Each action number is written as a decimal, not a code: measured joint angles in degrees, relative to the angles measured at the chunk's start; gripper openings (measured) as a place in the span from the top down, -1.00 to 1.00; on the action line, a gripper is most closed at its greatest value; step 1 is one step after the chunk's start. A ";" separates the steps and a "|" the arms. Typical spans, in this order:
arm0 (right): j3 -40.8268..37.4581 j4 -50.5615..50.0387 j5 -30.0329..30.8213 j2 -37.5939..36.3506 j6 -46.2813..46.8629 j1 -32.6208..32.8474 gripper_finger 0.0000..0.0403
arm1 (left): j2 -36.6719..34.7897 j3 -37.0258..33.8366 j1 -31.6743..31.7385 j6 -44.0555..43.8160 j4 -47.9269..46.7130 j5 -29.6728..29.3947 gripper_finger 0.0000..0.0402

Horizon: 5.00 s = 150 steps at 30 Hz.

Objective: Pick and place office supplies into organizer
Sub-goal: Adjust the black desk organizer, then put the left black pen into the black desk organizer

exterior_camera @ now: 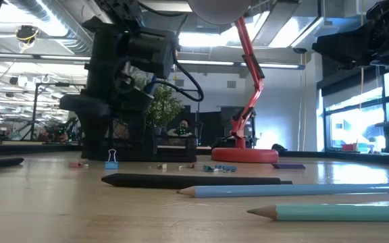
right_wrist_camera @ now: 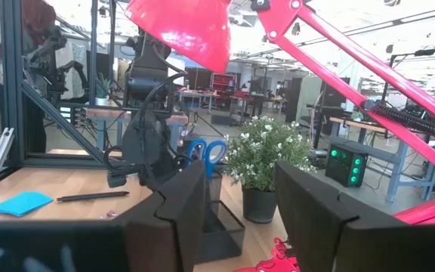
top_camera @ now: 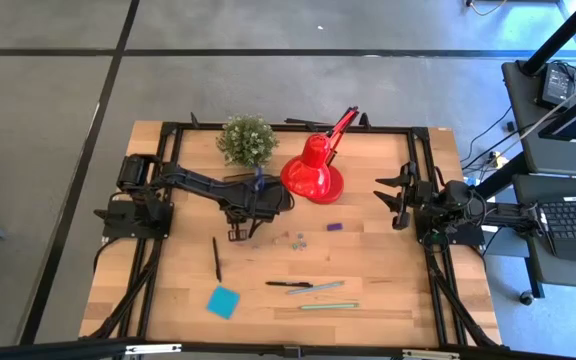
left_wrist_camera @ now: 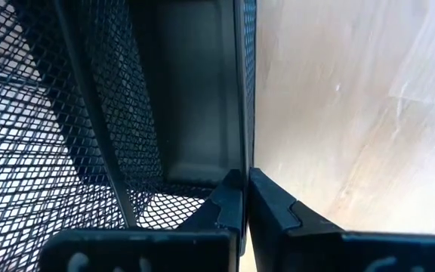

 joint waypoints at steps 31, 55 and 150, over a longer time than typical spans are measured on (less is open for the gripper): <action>-0.01 -0.30 0.01 -0.02 -0.02 -0.02 0.20 | 0.09 0.32 -0.77 -2.15 -0.30 -1.64 0.30; 0.00 -0.33 0.01 -0.02 -0.07 0.00 0.20 | -0.42 14.84 -11.10 -11.25 -6.84 -3.15 0.29; -0.02 -3.91 -0.09 0.00 2.99 0.02 0.20 | -1.73 -8.59 -27.78 -120.29 14.38 17.63 0.52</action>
